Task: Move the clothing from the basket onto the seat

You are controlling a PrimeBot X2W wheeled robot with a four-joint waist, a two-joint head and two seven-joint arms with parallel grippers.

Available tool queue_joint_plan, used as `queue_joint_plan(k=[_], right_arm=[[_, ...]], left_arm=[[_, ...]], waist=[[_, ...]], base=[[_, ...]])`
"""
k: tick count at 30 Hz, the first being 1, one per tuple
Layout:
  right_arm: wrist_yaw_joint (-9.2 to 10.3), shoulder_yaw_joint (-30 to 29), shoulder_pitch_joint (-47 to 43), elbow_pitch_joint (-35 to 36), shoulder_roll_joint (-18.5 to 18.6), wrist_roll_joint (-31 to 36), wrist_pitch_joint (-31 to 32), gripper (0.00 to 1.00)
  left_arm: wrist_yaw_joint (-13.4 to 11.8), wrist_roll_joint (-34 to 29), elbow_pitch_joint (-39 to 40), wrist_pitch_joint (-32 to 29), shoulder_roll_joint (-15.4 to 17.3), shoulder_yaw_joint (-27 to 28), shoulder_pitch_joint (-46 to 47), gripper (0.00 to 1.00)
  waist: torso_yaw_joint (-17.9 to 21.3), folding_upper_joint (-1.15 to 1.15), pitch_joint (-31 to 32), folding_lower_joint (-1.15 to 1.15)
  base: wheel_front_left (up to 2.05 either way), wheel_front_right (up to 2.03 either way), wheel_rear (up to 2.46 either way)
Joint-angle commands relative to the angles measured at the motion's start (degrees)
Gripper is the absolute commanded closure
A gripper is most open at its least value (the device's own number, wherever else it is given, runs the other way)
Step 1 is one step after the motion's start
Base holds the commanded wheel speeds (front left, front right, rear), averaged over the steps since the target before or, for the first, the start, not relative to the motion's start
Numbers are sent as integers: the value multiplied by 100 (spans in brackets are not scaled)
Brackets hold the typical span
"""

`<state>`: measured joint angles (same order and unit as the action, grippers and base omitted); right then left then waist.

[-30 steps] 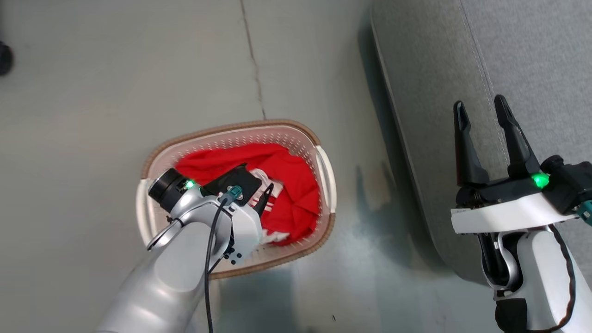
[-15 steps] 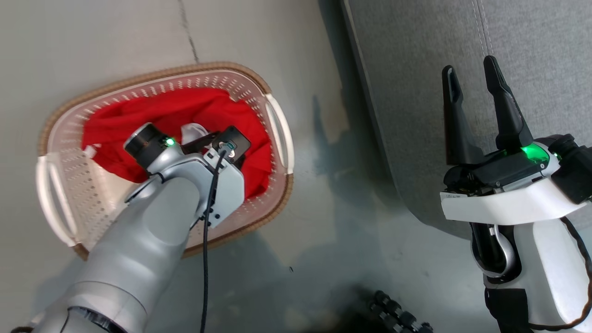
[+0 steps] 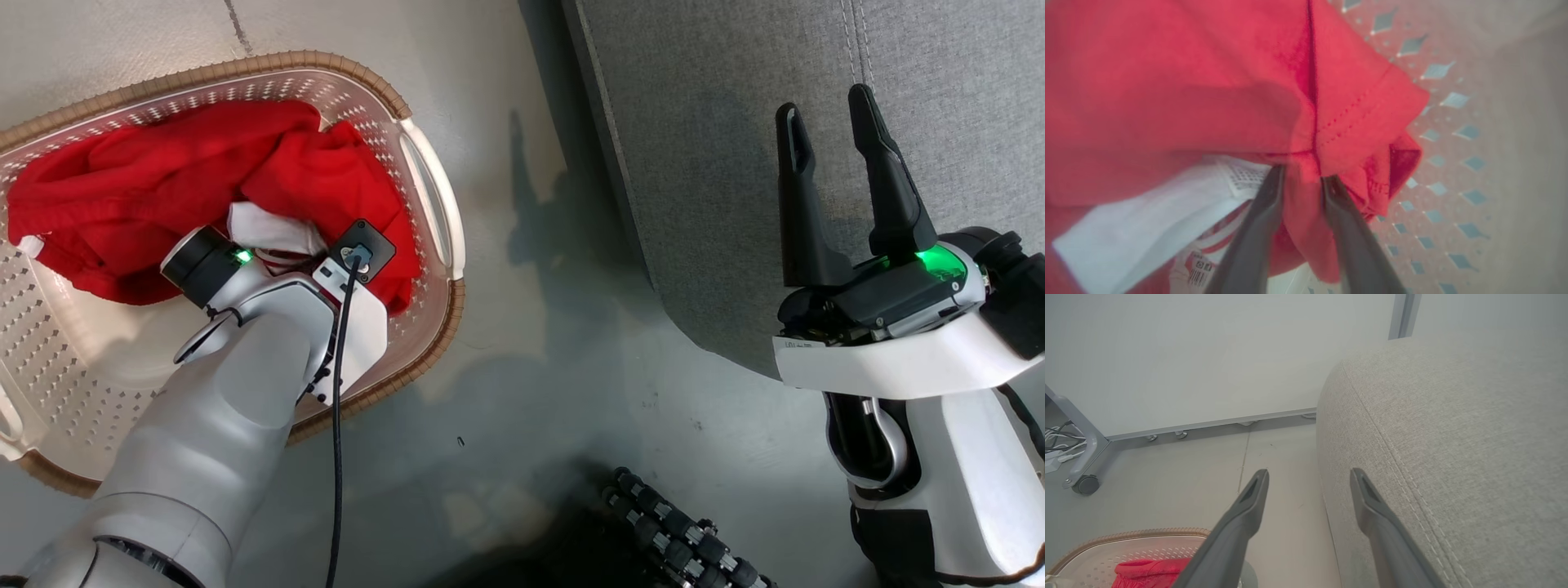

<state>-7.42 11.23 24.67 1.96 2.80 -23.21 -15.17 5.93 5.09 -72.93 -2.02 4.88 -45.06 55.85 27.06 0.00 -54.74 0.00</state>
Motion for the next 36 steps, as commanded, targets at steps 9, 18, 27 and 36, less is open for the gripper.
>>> queue_joint_plan(k=[9,18,27,36], right_arm=[[-13,72,168,-82,14,181,-15,0],[-13,-175,-38,-234,19,798,-15,0],[-12,-338,-329,-489,25,1192,-15,0],[-12,-473,-732,-788,25,1435,-8,0]], left_arm=[[-129,51,62,539,-23,-115,144,100],[-191,641,639,1377,-192,79,-345,100],[-361,1368,1848,1652,-199,17,-1025,100],[-736,1569,3135,1713,-105,293,-1681,100]], waist=[[-230,0,294,0],[-1068,0,1216,0],[-1799,0,2055,0],[-2358,0,2973,0]], base=[[0,0,0],[0,0,0],[0,0,0],[0,0,0]])
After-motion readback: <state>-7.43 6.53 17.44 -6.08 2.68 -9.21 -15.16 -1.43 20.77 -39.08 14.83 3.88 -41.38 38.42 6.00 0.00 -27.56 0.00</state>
